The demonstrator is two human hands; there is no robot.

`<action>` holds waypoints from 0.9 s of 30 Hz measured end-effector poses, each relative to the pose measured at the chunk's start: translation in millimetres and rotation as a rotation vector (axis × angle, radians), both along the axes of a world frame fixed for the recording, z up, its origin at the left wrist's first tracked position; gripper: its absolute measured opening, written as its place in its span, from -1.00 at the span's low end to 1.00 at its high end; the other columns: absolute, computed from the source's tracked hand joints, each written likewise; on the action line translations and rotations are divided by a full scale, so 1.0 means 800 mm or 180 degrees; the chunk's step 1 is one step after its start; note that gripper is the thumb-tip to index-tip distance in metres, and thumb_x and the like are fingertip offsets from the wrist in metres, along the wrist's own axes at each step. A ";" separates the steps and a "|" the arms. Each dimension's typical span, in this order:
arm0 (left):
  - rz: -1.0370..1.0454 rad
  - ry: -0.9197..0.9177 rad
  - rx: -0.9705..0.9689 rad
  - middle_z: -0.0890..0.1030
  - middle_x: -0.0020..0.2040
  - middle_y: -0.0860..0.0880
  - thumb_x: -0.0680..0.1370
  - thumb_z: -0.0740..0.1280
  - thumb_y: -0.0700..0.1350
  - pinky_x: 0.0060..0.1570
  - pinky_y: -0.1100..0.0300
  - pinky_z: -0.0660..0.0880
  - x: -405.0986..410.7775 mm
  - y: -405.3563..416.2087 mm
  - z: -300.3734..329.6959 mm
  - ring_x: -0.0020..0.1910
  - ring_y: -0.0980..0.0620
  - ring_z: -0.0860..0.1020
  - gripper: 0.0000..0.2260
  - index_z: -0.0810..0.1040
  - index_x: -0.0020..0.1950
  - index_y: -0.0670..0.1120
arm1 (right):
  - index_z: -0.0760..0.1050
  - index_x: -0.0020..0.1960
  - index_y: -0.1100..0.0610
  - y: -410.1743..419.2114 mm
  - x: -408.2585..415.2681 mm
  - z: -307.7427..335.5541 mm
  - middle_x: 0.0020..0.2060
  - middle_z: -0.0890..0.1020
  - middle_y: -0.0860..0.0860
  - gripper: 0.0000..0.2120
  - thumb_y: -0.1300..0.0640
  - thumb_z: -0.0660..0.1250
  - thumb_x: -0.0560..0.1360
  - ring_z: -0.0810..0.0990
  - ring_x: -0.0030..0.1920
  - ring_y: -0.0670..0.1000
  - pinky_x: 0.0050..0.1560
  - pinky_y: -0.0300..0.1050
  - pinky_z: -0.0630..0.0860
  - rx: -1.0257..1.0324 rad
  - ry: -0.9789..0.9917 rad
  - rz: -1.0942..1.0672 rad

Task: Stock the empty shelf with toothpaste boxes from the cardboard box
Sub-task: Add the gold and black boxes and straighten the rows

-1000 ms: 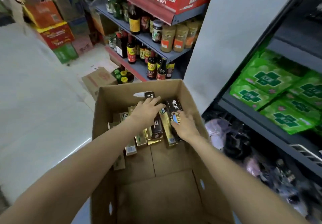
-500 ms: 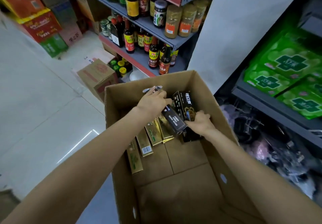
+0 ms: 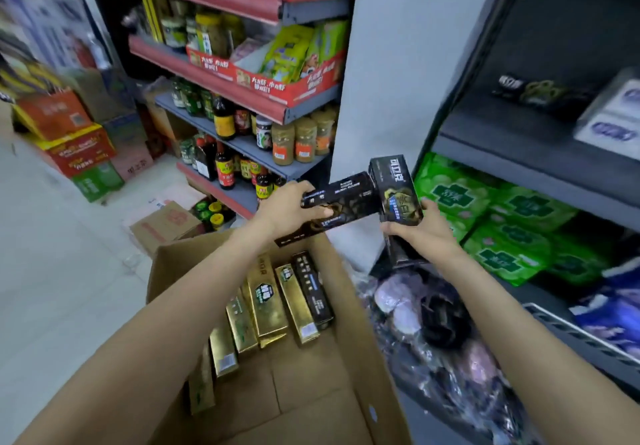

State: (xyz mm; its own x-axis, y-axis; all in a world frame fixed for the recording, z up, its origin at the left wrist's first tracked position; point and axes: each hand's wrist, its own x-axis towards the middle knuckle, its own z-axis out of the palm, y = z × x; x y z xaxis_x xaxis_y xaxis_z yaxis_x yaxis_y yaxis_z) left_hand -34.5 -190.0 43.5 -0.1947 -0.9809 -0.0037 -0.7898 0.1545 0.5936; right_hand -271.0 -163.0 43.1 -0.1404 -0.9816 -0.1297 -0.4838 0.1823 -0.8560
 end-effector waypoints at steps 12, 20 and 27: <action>0.0706 0.0054 -0.0019 0.20 -0.50 -0.02 0.50 0.30 0.21 -0.43 0.12 0.07 -0.205 0.006 0.103 -0.52 0.01 0.20 -0.47 0.15 -0.43 -0.09 | 0.59 -0.11 0.12 0.013 -0.227 0.108 -0.18 0.69 0.06 -0.82 0.01 0.42 0.44 0.64 -0.21 -0.01 -0.10 -0.18 0.55 -0.0249 -0.0177 0.0664; 0.1197 0.0671 -0.0366 0.29 -0.50 -0.13 0.49 0.33 0.21 -0.41 0.12 0.11 -0.293 -0.013 0.143 -0.41 -0.14 0.35 -0.45 0.16 -0.45 -0.10 | 0.48 0.10 0.17 -0.041 -0.255 0.139 -0.03 0.64 0.08 -0.57 -0.07 0.45 0.37 0.62 -0.02 0.09 -0.04 -0.06 0.50 -0.0561 -0.0316 0.0167; 0.1167 0.0372 -0.0633 0.53 -0.28 -0.21 0.48 0.30 0.25 -0.39 0.12 0.24 -0.336 -0.087 0.143 -0.12 -0.22 0.55 -0.50 0.26 -0.38 -0.11 | 0.49 0.07 0.25 -0.117 -0.288 0.143 0.00 0.62 0.18 -0.58 -0.05 0.28 0.37 0.58 -0.03 0.16 -0.10 -0.06 0.43 -0.0525 -0.0023 -0.0091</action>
State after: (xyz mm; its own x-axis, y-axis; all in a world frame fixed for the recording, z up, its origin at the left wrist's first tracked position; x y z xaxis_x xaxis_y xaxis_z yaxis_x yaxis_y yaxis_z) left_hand -303.1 -259.2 157.6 0.1790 -0.9646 0.1938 -0.7430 -0.0034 0.6692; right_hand -501.2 -256.2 157.2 -0.1682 -0.9852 0.0316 -0.4741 0.0527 -0.8789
